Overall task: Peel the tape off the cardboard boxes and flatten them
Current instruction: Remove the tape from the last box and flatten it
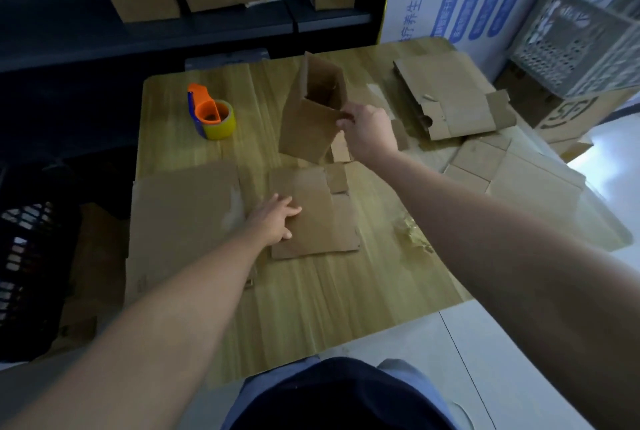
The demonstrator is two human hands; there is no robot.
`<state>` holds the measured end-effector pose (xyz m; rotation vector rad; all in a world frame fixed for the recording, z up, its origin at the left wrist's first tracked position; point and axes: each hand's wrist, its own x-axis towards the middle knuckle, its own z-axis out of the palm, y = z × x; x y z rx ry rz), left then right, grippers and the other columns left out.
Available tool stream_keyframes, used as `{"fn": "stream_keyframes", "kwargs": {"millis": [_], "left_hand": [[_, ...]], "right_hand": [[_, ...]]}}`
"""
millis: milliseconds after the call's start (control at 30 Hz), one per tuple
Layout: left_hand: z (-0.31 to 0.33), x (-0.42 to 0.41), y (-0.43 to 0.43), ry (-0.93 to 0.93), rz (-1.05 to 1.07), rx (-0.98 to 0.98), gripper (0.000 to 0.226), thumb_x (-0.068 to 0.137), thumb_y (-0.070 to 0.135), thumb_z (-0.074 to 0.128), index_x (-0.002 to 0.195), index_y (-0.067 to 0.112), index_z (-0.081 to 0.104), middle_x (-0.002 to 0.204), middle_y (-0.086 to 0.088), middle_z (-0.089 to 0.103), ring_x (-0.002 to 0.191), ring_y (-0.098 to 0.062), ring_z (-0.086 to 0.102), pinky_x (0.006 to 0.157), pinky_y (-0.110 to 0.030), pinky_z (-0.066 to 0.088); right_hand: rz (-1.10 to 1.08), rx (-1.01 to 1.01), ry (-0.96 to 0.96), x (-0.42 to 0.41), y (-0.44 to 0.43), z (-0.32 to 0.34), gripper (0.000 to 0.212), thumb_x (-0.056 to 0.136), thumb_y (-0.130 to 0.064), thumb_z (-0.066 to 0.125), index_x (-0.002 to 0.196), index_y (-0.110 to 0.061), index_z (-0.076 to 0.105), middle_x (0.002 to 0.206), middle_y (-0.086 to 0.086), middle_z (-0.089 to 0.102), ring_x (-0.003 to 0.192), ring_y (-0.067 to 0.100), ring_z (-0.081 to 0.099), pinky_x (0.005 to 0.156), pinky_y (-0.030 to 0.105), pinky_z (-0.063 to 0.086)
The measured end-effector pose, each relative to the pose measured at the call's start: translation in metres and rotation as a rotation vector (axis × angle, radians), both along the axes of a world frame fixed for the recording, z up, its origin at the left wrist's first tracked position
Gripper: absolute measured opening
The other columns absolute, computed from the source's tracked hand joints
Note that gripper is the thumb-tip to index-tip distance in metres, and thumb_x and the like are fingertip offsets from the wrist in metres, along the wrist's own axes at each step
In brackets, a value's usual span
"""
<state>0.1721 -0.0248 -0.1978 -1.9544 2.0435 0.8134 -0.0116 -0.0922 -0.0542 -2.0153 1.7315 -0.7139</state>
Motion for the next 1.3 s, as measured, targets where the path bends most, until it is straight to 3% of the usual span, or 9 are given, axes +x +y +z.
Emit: {"fn": "stream_keyframes", "kwargs": {"millis": [167, 300, 400, 500, 600, 767, 1000, 1133, 1300], "left_hand": [[0.005, 0.014, -0.018, -0.258, 0.021, -0.144, 0.061, 0.095, 0.02, 0.051, 0.149, 0.033, 0.024, 0.158, 0.0, 0.015, 0.146, -0.029, 0.003, 0.117, -0.052, 0.002], [0.036, -0.012, -0.016, 0.217, 0.323, -0.416, 0.054, 0.094, 0.026, 0.054, 0.144, 0.016, 0.037, 0.147, -0.011, 0.039, 0.135, -0.029, 0.036, 0.112, -0.04, 0.028], [0.078, -0.036, -0.009, 0.658, 0.455, -0.447, 0.092, 0.076, 0.05, 0.071, 0.148, 0.022, 0.021, 0.151, -0.004, 0.02, 0.134, -0.022, 0.028, 0.103, -0.036, 0.031], [0.109, -0.046, -0.001, 0.772, 0.353, -0.311, 0.123, 0.056, 0.059, 0.081, 0.147, 0.037, 0.001, 0.152, 0.006, 0.002, 0.14, -0.018, 0.011, 0.11, -0.043, 0.022], [0.123, -0.054, 0.007, 0.753, 0.272, -0.252, 0.126, 0.055, 0.057, 0.083, 0.147, 0.039, -0.001, 0.151, 0.009, 0.002, 0.141, -0.019, 0.009, 0.112, -0.047, 0.02], [0.131, -0.063, 0.017, 0.697, 0.296, -0.251, 0.099, 0.066, 0.044, 0.08, 0.143, 0.028, 0.021, 0.144, 0.0, 0.023, 0.129, -0.018, 0.029, 0.107, -0.037, 0.032], [0.127, -0.064, 0.042, 0.791, 0.383, -0.088, 0.075, 0.067, 0.035, 0.082, 0.129, 0.024, 0.041, 0.13, -0.004, 0.045, 0.115, -0.019, 0.047, 0.098, -0.038, 0.045], [0.121, -0.07, 0.057, 0.759, 0.295, -0.076, 0.07, 0.066, 0.021, 0.084, 0.123, 0.025, 0.045, 0.127, 0.001, 0.039, 0.116, -0.018, 0.045, 0.093, -0.028, 0.042], [0.109, -0.071, 0.066, 0.632, 0.19, 0.005, 0.076, 0.065, 0.006, 0.08, 0.124, 0.032, 0.04, 0.126, 0.006, 0.029, 0.116, -0.017, 0.039, 0.09, -0.026, 0.041]], "right_hand": [[-0.114, 0.056, -0.069, -0.032, 0.007, -0.012, 0.019, 0.095, -0.016, 0.052, 0.109, -0.012, 0.065, 0.097, 0.005, 0.063, 0.091, 0.022, 0.06, 0.077, 0.034, 0.051], [-0.195, 0.124, -0.207, -0.04, 0.007, -0.009, 0.019, 0.093, -0.022, 0.053, 0.104, -0.011, 0.065, 0.096, 0.007, 0.064, 0.089, 0.023, 0.059, 0.075, 0.036, 0.05], [-0.246, 0.191, -0.3, -0.039, 0.005, 0.002, 0.025, 0.093, -0.026, 0.05, 0.106, -0.011, 0.065, 0.101, 0.007, 0.064, 0.094, 0.025, 0.06, 0.083, 0.041, 0.052], [-0.3, 0.272, -0.396, -0.04, 0.006, 0.015, 0.022, 0.091, -0.027, 0.049, 0.098, -0.012, 0.064, 0.1, 0.007, 0.064, 0.095, 0.027, 0.061, 0.087, 0.043, 0.052], [-0.35, 0.345, -0.431, -0.044, 0.012, 0.025, 0.024, 0.089, -0.022, 0.048, 0.099, -0.007, 0.064, 0.098, 0.011, 0.065, 0.094, 0.03, 0.063, 0.086, 0.044, 0.053], [-0.257, 0.397, -0.298, -0.057, 0.026, 0.027, 0.014, 0.089, -0.014, 0.052, 0.094, -0.004, 0.059, 0.092, 0.014, 0.06, 0.094, 0.034, 0.062, 0.085, 0.047, 0.054], [0.131, 0.502, 0.031, -0.075, 0.048, 0.022, 0.077, 0.077, -0.019, 0.074, 0.143, -0.021, 0.034, 0.143, 0.013, 0.031, 0.125, 0.034, 0.04, 0.105, 0.05, 0.037], [0.343, 0.594, 0.256, -0.076, 0.063, 0.009, 0.092, 0.074, -0.022, 0.078, 0.148, -0.02, 0.023, 0.147, 0.013, 0.026, 0.131, 0.033, 0.033, 0.109, 0.048, 0.032], [0.349, 0.639, 0.273, -0.083, 0.073, -0.008, 0.109, 0.07, -0.022, 0.082, 0.152, -0.021, 0.01, 0.154, 0.007, 0.016, 0.135, 0.034, 0.03, 0.11, 0.05, 0.03]]}}
